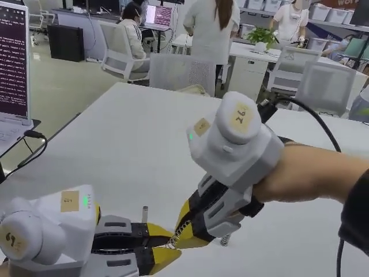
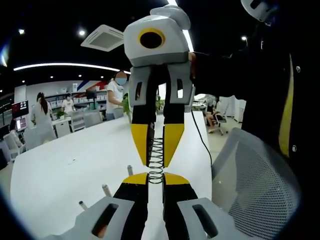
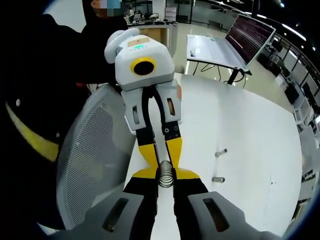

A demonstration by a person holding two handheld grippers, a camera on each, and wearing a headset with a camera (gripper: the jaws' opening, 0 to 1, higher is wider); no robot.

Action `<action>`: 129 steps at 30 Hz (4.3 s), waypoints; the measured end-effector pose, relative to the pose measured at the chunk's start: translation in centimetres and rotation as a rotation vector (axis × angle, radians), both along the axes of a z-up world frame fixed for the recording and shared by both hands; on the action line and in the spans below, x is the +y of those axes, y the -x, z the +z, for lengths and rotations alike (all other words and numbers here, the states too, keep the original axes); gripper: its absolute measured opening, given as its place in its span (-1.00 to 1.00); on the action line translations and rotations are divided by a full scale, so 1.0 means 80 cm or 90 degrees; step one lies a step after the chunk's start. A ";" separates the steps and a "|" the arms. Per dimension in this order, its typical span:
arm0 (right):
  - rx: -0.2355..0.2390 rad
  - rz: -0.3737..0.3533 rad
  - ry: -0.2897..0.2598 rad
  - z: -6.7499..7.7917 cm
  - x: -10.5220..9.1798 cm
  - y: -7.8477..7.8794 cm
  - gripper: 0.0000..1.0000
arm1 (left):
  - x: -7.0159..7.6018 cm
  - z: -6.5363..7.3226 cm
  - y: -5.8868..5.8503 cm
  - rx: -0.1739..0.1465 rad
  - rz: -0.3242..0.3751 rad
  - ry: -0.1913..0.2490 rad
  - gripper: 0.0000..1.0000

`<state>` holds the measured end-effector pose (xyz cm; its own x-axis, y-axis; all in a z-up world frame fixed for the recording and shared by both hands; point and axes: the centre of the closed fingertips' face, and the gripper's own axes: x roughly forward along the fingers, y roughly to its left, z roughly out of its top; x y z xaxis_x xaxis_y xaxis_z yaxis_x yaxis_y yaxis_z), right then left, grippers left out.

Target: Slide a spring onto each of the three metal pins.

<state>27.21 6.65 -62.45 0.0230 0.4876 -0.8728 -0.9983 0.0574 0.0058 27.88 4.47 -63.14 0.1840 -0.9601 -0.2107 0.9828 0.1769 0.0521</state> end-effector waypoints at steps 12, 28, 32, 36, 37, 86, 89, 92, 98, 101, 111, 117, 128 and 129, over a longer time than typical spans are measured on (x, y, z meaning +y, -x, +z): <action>0.004 0.007 0.024 0.000 0.005 0.002 -0.86 | -0.006 -0.001 0.001 -0.001 -0.004 -0.002 -0.95; -0.010 0.033 0.046 -0.006 0.003 0.000 -0.80 | -0.003 -0.004 -0.002 0.008 0.005 0.005 -0.96; -0.011 0.028 0.044 -0.006 0.000 -0.002 -0.82 | -0.003 -0.005 -0.002 0.010 0.005 0.005 -0.96; -0.010 0.030 0.048 -0.008 0.000 -0.002 -0.83 | -0.004 -0.006 -0.002 0.011 0.005 0.003 -0.96; -0.010 0.030 0.048 -0.007 0.000 -0.002 -0.83 | -0.004 -0.006 -0.003 0.012 0.005 0.004 -0.96; -0.006 0.038 0.109 -0.021 -0.004 -0.024 -0.84 | 0.016 -0.028 -0.017 0.096 0.076 0.005 0.60; -0.007 0.038 0.109 -0.022 -0.003 -0.026 -0.84 | 0.022 -0.031 -0.020 0.097 0.088 0.004 0.68; -0.007 0.038 0.109 -0.023 -0.002 -0.028 -0.84 | 0.028 -0.036 -0.022 0.090 0.100 -0.003 0.72; -0.005 0.037 0.109 -0.025 0.001 -0.033 -0.84 | 0.046 -0.045 -0.029 0.083 0.121 -0.011 0.74; -0.005 0.037 0.111 -0.027 0.004 -0.038 -0.84 | 0.054 -0.048 -0.032 0.078 0.133 -0.017 0.74; -0.003 0.028 0.107 -0.029 0.011 -0.059 -0.84 | 0.088 -0.062 -0.045 0.048 0.165 -0.052 0.72; -0.005 0.023 0.112 -0.032 0.013 -0.076 -0.84 | 0.100 -0.065 -0.051 0.042 0.183 -0.054 0.71; -0.022 0.014 0.121 -0.039 0.016 -0.115 -0.84 | 0.108 -0.076 -0.055 0.035 0.193 -0.073 0.70; -0.024 0.013 0.121 -0.040 0.016 -0.117 -0.84 | 0.108 -0.076 -0.055 0.035 0.193 -0.072 0.69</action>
<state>36.58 7.97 -65.61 0.0486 0.3153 -0.9478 -0.9986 0.0332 -0.0402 32.28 13.13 -69.25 0.4432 -0.8330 -0.3311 0.8882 0.4581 0.0362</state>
